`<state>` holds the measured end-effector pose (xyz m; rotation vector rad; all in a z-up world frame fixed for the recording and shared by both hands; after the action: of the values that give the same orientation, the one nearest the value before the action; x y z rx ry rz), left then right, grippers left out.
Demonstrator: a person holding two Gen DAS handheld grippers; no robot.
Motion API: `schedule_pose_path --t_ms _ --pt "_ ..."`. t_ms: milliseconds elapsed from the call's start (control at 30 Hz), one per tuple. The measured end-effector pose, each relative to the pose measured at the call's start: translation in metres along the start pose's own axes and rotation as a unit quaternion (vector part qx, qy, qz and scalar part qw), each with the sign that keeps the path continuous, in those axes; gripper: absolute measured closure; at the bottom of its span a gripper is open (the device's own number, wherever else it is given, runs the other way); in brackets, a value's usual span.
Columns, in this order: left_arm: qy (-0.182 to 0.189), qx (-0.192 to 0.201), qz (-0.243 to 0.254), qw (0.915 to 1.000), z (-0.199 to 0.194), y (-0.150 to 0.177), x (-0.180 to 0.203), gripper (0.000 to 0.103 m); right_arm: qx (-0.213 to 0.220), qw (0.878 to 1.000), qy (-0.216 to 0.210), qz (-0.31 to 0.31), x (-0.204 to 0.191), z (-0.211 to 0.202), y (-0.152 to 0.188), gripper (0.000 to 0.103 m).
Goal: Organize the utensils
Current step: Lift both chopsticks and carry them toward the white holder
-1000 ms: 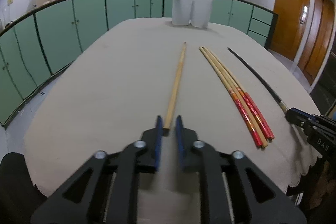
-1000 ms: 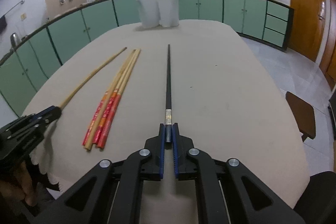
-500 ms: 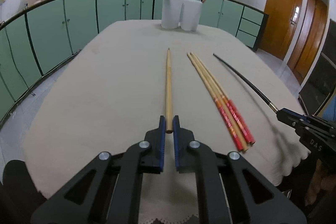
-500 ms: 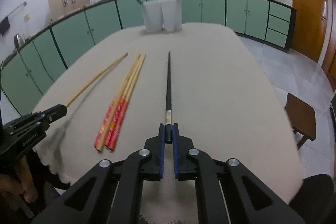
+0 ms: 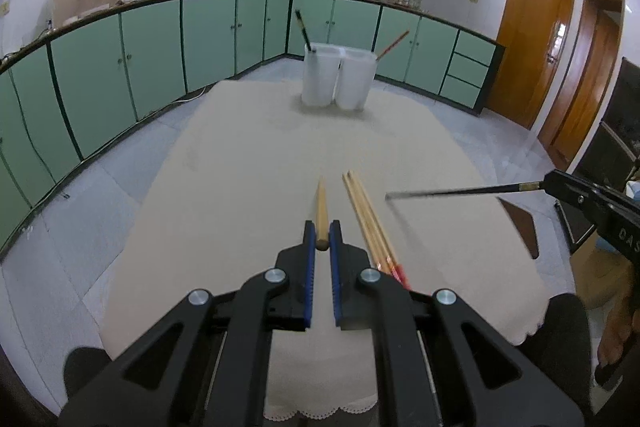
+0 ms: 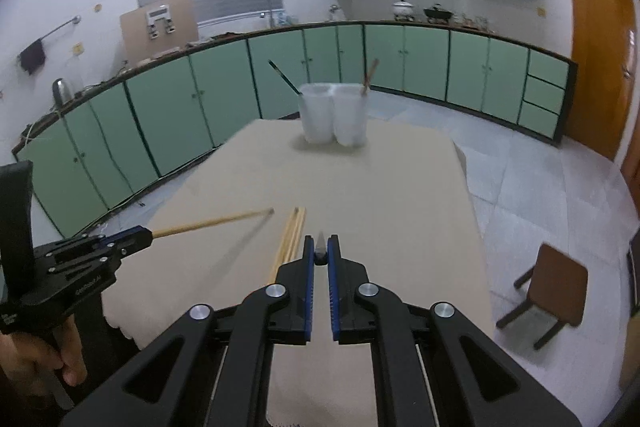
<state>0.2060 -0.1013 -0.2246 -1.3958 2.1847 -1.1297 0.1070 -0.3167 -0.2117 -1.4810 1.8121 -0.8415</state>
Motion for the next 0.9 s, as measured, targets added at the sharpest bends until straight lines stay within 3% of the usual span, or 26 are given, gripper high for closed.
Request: schedule_pose_path --t_ms 433,700,900 --pt "0.022 0.01 0.036 0.999 -0.02 -0.067 0.009 0.097 -0.049 0.998 -0.028 -0.031 0.011 0.018 -0.067 0.097" --pt "0.041 -0.006 0.055 0.9977 -0.017 -0.101 0.011 0.097 -0.09 0.994 -0.047 -0.031 0.022 0.029 -0.101 0.097" --pt "0.061 -0.024 0.058 0.9962 -0.016 -0.126 0.009 0.097 -0.092 0.993 -0.046 -0.053 0.016 0.019 -0.126 0.097"
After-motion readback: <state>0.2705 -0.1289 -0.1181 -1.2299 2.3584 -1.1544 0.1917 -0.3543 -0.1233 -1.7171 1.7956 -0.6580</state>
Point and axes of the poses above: each gripper's, at about its wrist camera, not at the fingertips, and z roughly the way its jaws point, x to its right, y to its underside, the point moved 3 cm from there along z, roughly the way its jaws point, and after that the axes turned 2 degrees about y, right-handed, at the moved point
